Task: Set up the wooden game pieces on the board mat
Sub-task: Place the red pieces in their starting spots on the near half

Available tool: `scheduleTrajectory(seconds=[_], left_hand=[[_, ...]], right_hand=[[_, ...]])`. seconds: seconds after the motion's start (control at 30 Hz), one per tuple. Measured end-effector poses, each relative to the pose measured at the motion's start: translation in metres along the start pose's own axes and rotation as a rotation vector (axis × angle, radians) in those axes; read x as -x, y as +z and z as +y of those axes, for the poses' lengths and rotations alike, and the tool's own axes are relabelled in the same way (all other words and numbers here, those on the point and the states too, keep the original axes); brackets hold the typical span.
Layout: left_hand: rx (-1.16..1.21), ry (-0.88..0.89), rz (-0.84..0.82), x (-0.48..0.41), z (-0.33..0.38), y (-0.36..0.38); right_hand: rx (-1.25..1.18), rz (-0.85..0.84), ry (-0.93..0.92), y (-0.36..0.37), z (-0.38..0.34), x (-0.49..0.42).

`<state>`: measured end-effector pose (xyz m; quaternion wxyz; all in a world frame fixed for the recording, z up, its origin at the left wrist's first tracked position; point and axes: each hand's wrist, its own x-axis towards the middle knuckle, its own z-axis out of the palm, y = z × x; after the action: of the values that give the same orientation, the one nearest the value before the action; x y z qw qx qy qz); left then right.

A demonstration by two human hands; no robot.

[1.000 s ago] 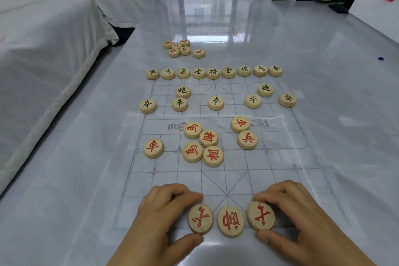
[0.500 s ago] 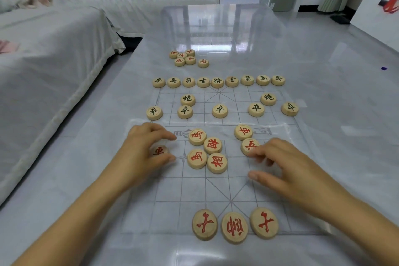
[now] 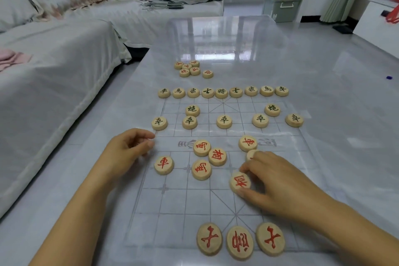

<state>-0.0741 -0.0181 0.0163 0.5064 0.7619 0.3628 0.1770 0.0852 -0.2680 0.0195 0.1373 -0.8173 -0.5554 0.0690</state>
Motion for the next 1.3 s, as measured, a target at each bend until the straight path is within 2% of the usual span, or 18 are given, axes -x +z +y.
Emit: scheduleTrajectory(seconds=[0.13,0.3,0.37,0.57,0.73,0.93,1.3], left_hand=[[-0.023,-0.010,0.021,-0.003,-0.003,-0.006],[-0.090,-0.043,-0.214,0.002,0.001,-0.009],[-0.150,-0.029,-0.255,0.003,0.003,-0.007],[-0.299,-0.018,-0.288,0.006,0.006,-0.002],[-0.443,0.081,-0.254,0.005,0.000,0.003],[-0.444,0.072,-0.254,0.005,0.001,0.003],[-0.409,0.057,-0.284,0.004,0.000,0.002]], right_hand=[[-0.087,-0.084,0.030,-0.010,0.031,0.020],[-0.244,-0.073,0.062,-0.012,0.049,0.028],[-0.267,-0.062,0.081,-0.009,0.050,0.030],[-0.216,0.063,0.152,0.002,0.047,0.031],[-0.199,0.082,0.140,0.003,0.045,0.032],[-0.237,0.046,0.106,0.002,0.052,0.034],[-0.315,-0.130,0.079,-0.012,0.064,0.041]])
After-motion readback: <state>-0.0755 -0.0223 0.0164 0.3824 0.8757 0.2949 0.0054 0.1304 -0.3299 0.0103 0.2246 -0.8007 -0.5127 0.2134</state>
